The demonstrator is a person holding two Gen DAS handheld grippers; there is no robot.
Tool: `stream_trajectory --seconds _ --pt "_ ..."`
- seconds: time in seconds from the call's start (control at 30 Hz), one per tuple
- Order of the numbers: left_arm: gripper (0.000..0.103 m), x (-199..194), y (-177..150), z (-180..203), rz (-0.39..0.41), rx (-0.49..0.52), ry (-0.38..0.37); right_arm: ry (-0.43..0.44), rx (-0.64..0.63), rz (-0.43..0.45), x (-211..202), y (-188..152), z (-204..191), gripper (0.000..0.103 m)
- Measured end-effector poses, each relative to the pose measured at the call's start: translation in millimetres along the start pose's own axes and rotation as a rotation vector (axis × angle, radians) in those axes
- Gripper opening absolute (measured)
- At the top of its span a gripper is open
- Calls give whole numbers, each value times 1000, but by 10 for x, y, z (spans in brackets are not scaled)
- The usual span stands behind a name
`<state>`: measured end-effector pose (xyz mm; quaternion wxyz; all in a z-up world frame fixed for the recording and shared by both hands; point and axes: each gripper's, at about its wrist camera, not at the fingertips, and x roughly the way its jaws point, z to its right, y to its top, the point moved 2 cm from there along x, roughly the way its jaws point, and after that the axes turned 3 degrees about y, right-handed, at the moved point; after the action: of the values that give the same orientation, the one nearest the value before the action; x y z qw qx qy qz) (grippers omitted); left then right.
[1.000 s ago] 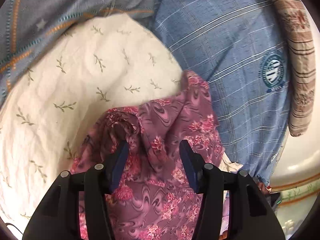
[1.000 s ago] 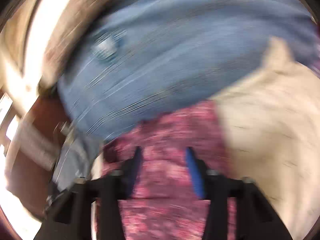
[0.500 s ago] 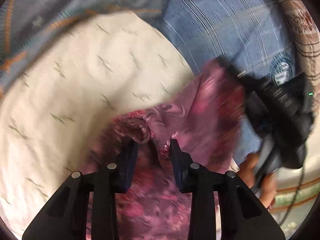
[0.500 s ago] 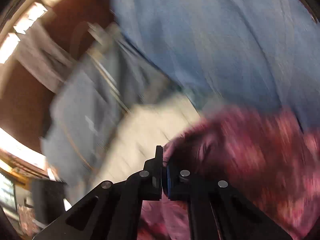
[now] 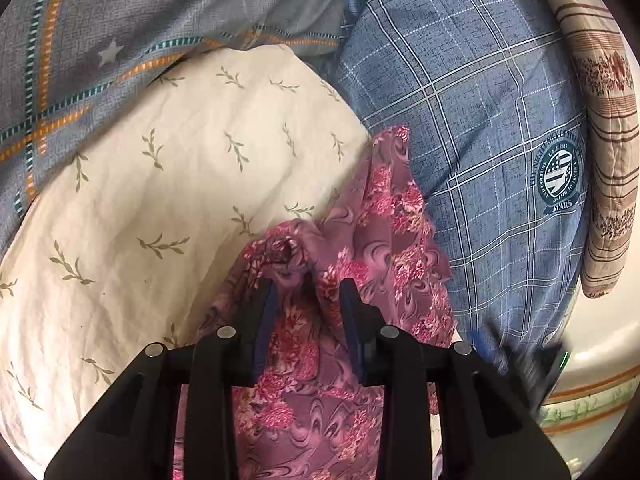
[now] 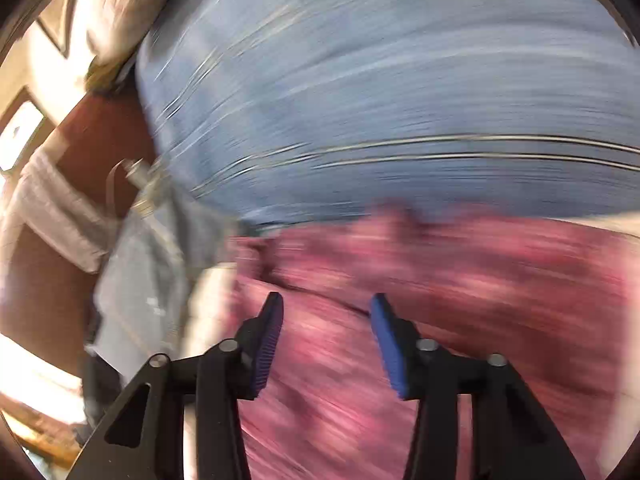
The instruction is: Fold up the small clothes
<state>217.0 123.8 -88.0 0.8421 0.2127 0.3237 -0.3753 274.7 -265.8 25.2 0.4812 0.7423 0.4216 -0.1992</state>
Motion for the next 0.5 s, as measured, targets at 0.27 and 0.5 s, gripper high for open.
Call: stream_trajectory --seconds 0.27,0.5 --pt "30 203 -109 141 -38 -12 59 -159 236 -12 -640 -575 1240 50" --pt "30 283 -25 205 31 79 199 -167 42 193 -796 -337 772 1"
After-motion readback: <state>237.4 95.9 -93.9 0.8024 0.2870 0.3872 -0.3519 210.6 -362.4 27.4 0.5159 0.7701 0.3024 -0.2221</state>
